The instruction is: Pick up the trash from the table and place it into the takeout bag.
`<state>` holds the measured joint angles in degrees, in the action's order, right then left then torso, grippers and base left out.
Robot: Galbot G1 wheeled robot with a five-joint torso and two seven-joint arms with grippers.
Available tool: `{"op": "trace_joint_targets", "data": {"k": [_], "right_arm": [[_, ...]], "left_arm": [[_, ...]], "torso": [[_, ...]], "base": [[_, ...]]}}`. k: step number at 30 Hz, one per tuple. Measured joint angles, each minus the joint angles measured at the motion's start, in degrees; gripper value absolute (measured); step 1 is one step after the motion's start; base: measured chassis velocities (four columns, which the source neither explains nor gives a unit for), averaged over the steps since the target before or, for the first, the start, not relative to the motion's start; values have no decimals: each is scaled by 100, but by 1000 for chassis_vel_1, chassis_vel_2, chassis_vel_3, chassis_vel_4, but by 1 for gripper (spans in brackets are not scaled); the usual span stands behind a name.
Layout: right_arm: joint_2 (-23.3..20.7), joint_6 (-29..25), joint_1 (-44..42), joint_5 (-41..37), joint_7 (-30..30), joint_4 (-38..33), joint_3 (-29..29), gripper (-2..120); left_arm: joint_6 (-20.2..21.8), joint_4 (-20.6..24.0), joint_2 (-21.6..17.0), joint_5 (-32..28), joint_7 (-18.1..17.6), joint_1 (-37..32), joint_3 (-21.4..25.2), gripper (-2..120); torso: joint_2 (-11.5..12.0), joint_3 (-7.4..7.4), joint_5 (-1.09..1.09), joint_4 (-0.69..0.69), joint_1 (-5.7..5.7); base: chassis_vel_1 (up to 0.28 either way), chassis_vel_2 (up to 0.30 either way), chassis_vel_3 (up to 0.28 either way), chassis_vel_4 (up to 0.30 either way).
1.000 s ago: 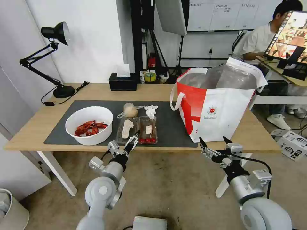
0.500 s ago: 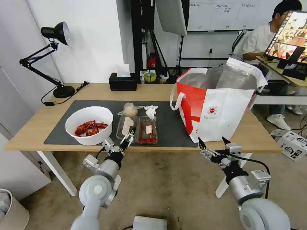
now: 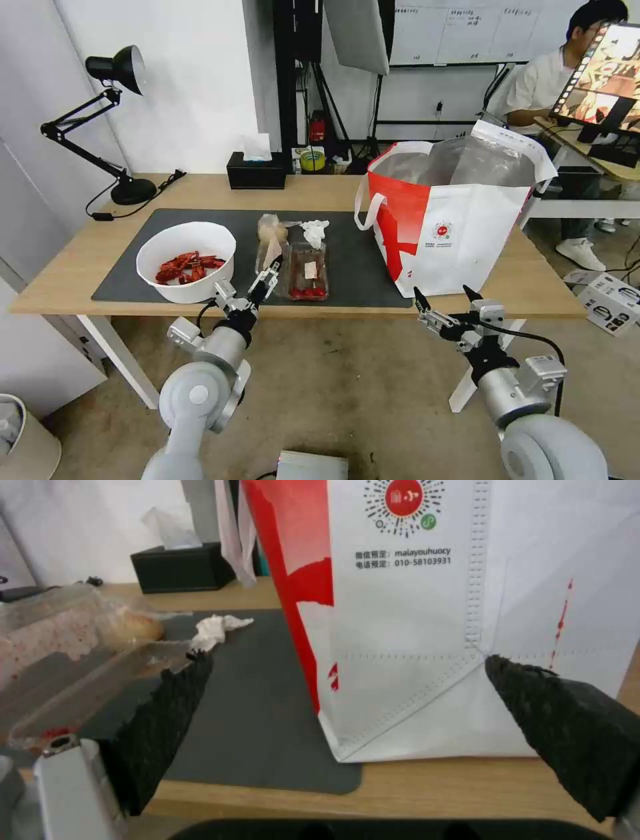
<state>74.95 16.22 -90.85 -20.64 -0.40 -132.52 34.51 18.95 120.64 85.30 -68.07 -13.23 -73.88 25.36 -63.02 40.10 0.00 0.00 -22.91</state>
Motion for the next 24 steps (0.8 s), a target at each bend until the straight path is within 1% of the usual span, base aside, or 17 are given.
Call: {"op": "trace_joint_targets", "data": {"k": [11,15,20,23,24], "right_arm": [[2,-5,0,2,-1,-1,22,100],[2,-8,-4,2,-1,0,46,100],[2,-11,-8,-6,-1,1,88,100],[-5,-13,-8,-15,-1,5,106,100],[-9,-14,-8,-19,0,7,110,100]], "left_arm": [[102,23,129,33,-15,77,-243,100],[108,-91,187,63,-24,167,-411,100],[111,-362,264,194,-26,259,-604,100],[105,-480,279,237,-26,281,-651,97],[102,-513,280,254,-26,296,-659,93]], "torso": [[-1,0,0,0,0],[-1,0,1,0,0],[-1,0,0,0,0],[-1,0,0,0,0],[-1,0,1,0,0]], "base": [[0,0,0,0],[0,0,0,0],[0,0,0,0],[0,0,0,0],[0,0,0,0]]}}
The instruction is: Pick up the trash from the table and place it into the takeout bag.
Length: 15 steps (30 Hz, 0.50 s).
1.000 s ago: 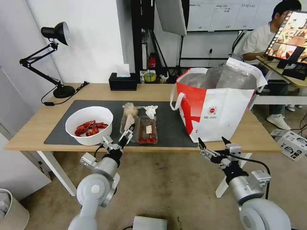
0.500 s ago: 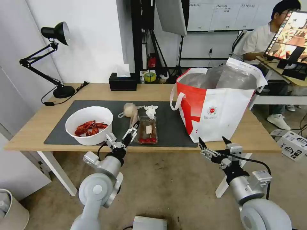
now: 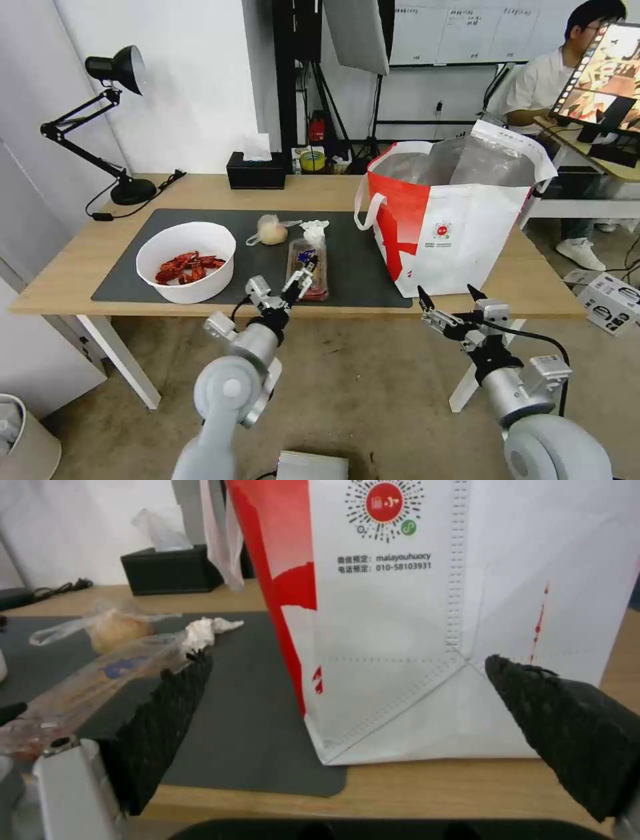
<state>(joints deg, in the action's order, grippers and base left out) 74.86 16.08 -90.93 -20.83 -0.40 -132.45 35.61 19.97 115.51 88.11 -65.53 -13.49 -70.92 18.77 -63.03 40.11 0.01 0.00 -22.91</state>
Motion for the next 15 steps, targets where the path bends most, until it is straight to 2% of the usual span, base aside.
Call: {"op": "trace_joint_targets", "data": {"k": [3,5,6,9,10,13,14,15], "right_arm": [[-2,-2,0,-4,1,9,2,100],[-2,-3,3,-5,2,19,-1,100],[-2,-3,3,-5,2,19,-1,100],[4,-9,27,-6,3,57,-33,100],[4,-9,27,-6,3,57,-33,100],[-5,-15,53,-38,4,83,-58,100],[-5,-15,53,-38,4,83,-58,100],[-21,-15,69,-68,6,94,-71,100]], "left_arm": [[-12,-72,-9,33,1,30,-4,85],[-26,-110,-28,46,4,49,5,75],[-26,-110,-28,46,4,49,5,75],[-47,-147,-75,57,15,56,35,60],[-47,-147,-75,57,15,56,35,60],[-53,-165,-85,72,20,52,47,45],[-53,-165,-85,72,20,52,47,45],[-54,-178,-88,84,22,47,52,40]], "torso": [[0,0,0,0,0],[0,0,0,0,0],[0,0,0,0,0],[0,0,-1,0,0],[0,0,-1,0,0],[0,0,-1,0,0],[0,0,-1,0,0],[0,0,-1,0,0]], "base": [[0,0,0,0],[0,0,0,0],[0,0,0,0],[0,0,0,0],[0,0,0,0],[0,0,0,0],[0,0,0,0],[0,0,0,0]]}}
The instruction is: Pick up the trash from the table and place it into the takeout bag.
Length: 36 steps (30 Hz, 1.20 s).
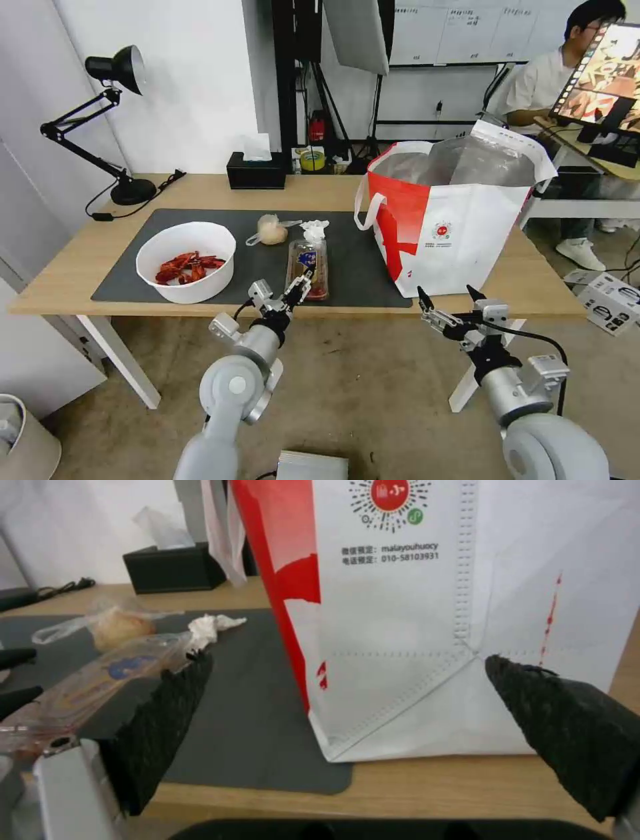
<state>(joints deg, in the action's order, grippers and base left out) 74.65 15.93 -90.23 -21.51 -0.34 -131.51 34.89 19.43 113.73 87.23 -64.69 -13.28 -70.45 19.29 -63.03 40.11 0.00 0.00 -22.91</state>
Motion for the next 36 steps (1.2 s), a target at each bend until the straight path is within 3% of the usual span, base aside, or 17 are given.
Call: {"op": "trace_joint_targets", "data": {"k": [7,10,12,29,36], "right_arm": [[-180,0,167,-311,79,108,-82,100],[-321,0,309,-772,174,198,-176,100],[-358,0,350,-883,186,223,-208,100],[-1199,151,1563,-3719,580,903,-1269,100],[-1645,162,2152,-4358,656,1344,-1681,100]], "left_arm": [[-10,-77,-14,25,7,-21,1,17],[-13,-165,-55,29,7,-5,-69,3],[-13,-174,-63,30,7,-6,-74,0],[-24,-242,-128,40,7,45,-38,0],[-29,-247,-122,44,7,53,-34,0]], "torso": [[0,0,0,0,0],[1,0,0,-1,0],[1,0,0,-1,0],[1,0,-1,0,-1],[1,0,0,0,-1]], "base": [[0,0,0,0],[0,0,0,0],[0,0,0,0],[0,0,0,0],[0,0,0,0]]}}
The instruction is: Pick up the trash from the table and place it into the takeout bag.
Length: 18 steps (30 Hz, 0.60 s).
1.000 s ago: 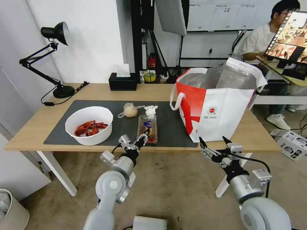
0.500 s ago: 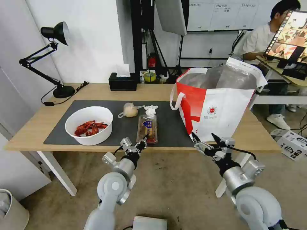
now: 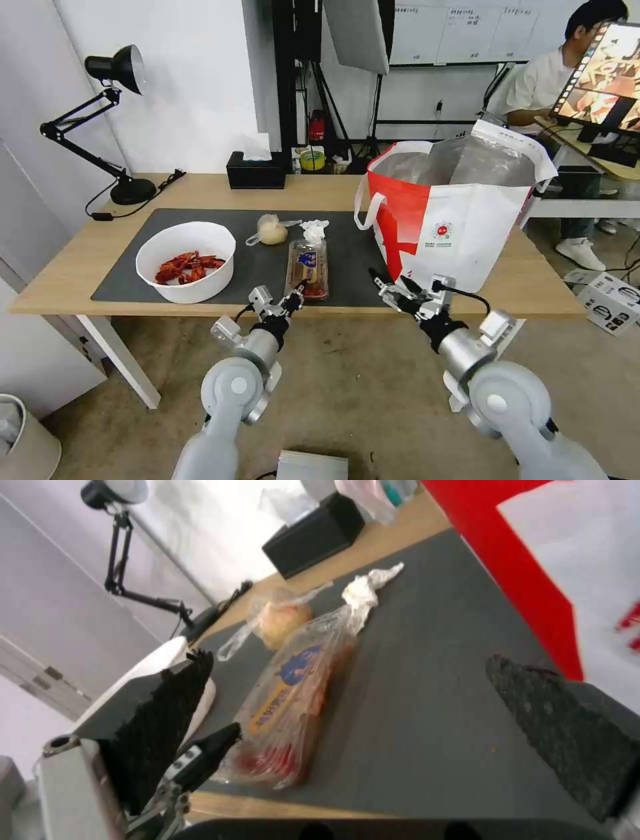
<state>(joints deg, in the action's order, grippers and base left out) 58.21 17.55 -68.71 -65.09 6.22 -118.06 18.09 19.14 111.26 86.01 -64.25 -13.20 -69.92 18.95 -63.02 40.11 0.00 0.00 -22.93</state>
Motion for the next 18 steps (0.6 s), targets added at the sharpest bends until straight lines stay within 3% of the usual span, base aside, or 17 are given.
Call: {"op": "trace_joint_targets", "data": {"k": [6,18], "right_arm": [[-204,-106,851,-387,72,550,-533,100],[152,-123,1691,-624,167,1336,-1292,99]], "left_arm": [[-1,-2,15,12,0,-4,7,0],[-1,-31,10,19,-1,8,62,0]], "torso": [[0,0,0,0,0],[0,0,-1,0,1]], "base": [[0,0,0,0],[0,0,0,0]]}}
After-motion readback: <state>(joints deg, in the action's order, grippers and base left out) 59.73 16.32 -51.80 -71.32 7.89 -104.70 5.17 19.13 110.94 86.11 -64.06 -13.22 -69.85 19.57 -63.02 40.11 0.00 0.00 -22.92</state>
